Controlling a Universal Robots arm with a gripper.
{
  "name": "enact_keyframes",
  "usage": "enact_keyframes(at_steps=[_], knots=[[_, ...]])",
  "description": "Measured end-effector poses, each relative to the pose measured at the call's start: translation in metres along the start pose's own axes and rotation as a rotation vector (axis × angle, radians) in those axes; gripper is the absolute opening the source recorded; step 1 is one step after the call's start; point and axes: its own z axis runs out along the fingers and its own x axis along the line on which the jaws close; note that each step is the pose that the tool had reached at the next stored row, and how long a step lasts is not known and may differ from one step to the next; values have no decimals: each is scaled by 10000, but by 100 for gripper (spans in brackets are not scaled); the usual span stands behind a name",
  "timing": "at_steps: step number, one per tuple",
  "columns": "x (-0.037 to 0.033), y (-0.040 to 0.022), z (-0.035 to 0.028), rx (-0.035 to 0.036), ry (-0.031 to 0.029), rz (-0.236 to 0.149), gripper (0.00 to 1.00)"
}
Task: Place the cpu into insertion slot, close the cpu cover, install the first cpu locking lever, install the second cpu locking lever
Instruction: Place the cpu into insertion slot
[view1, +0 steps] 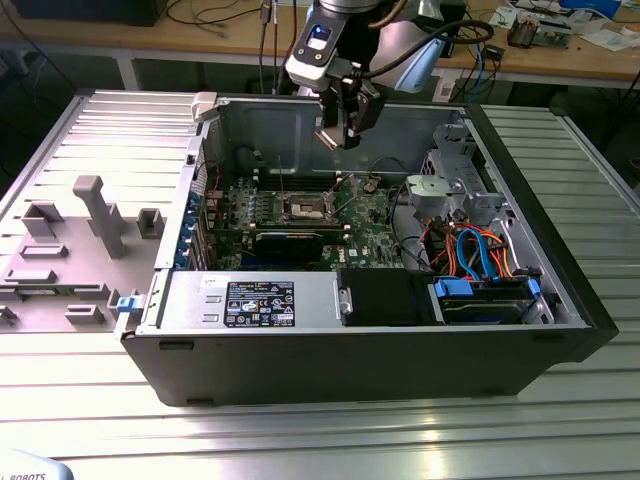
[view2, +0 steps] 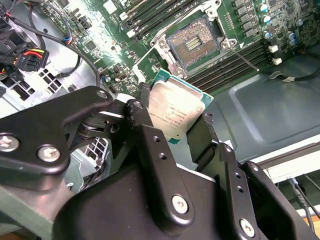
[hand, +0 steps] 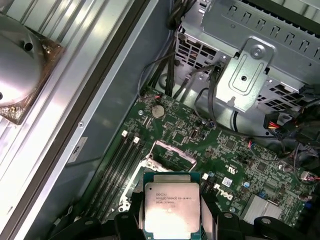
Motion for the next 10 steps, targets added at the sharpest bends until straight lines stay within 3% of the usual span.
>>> enact_keyframes(at_steps=[10], knots=[[0,0,0,-1,-1,13,54]])
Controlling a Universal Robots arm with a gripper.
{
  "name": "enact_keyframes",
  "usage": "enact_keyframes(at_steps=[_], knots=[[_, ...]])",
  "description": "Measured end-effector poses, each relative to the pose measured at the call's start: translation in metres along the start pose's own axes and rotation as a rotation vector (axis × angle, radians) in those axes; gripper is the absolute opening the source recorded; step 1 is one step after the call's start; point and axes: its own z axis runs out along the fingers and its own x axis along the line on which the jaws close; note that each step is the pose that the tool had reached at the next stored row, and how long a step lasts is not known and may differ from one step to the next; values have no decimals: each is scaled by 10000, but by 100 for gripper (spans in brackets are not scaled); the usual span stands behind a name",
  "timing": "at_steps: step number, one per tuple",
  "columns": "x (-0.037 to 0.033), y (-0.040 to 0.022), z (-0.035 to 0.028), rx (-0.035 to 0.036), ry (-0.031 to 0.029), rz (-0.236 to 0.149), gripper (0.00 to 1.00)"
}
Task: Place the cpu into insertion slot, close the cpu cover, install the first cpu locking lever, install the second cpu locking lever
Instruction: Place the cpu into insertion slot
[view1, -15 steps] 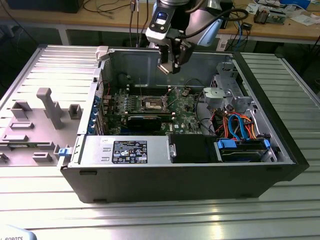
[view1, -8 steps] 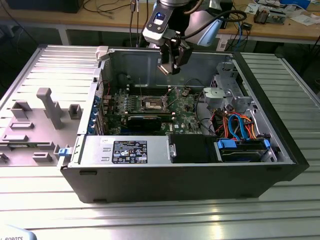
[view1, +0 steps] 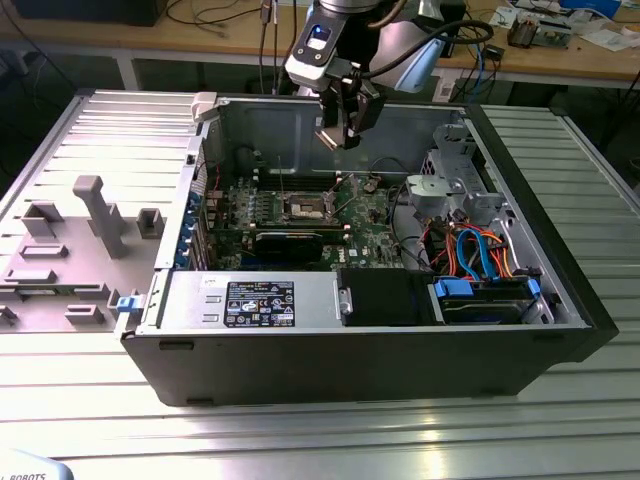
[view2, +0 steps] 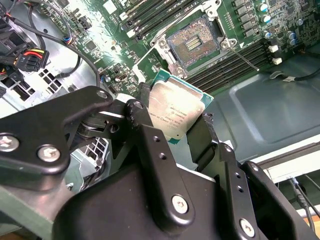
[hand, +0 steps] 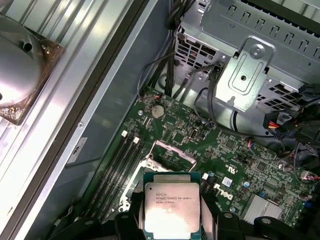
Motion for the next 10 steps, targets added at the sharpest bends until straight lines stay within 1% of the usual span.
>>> enact_keyframes(at_steps=[3,5,7,10], knots=[[0,0,0,-1,-1,8,54],[0,0,1,-4,-10,136,54],[0,0,3,-13,-42,516,54],[1,-2,4,-20,-66,809,54]])
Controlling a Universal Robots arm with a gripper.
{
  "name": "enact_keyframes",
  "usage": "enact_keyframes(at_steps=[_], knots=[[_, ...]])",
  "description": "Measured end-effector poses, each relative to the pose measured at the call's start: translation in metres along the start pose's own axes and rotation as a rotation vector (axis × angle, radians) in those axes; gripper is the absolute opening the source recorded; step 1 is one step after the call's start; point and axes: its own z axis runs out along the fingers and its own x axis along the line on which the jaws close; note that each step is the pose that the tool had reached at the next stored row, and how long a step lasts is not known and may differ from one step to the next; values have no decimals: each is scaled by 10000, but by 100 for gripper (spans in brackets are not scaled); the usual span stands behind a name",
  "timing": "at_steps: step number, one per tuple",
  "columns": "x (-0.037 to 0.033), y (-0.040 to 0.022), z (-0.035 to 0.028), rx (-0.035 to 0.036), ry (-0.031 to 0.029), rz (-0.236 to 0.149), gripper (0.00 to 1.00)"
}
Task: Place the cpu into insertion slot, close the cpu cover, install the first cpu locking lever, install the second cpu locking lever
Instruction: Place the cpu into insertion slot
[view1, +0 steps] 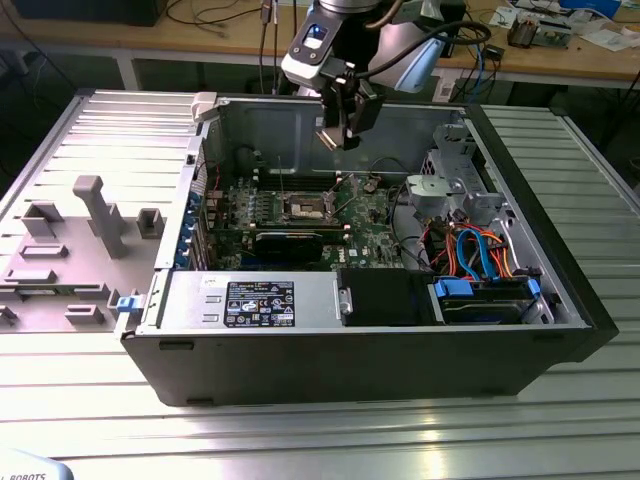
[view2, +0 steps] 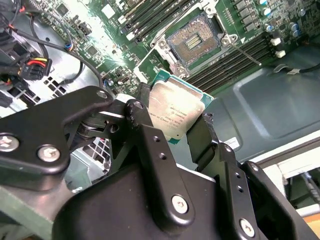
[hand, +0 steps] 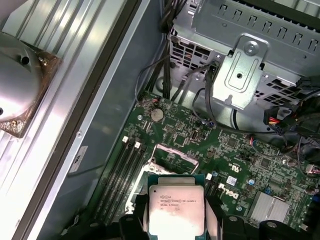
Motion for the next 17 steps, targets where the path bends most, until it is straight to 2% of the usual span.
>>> enact_keyframes(at_steps=[5,17], knots=[[9,-19,-1,-6,-24,288,54],[9,-20,0,-8,-25,313,54]])
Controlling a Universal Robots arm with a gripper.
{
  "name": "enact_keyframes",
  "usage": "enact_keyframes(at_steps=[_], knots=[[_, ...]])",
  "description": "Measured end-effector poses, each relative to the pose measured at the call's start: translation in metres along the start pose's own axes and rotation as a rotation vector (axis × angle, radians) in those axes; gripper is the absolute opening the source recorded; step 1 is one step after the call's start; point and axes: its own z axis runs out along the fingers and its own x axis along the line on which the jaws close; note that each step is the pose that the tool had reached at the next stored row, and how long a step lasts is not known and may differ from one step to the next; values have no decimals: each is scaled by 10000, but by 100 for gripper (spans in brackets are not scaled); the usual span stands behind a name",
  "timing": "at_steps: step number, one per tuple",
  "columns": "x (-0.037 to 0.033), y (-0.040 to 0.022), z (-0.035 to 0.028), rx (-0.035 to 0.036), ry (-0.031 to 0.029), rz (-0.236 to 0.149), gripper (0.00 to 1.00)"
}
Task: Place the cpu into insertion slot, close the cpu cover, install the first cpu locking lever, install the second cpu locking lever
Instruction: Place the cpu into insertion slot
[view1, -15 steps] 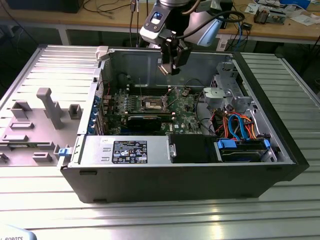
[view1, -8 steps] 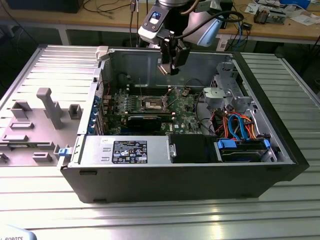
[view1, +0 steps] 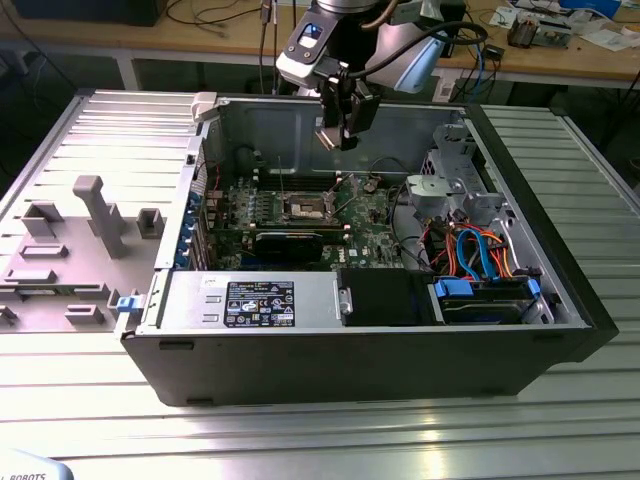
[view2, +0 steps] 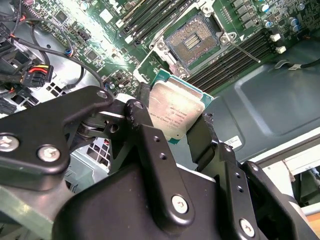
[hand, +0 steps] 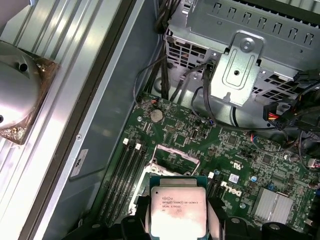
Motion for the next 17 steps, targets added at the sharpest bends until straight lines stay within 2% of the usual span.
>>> enact_keyframes(at_steps=[5,11,16,17], knots=[[0,0,0,-3,-6,74,54],[0,-1,3,-16,-54,665,54],[15,-40,19,-21,-63,795,54],[14,-40,29,-18,-74,918,54]])
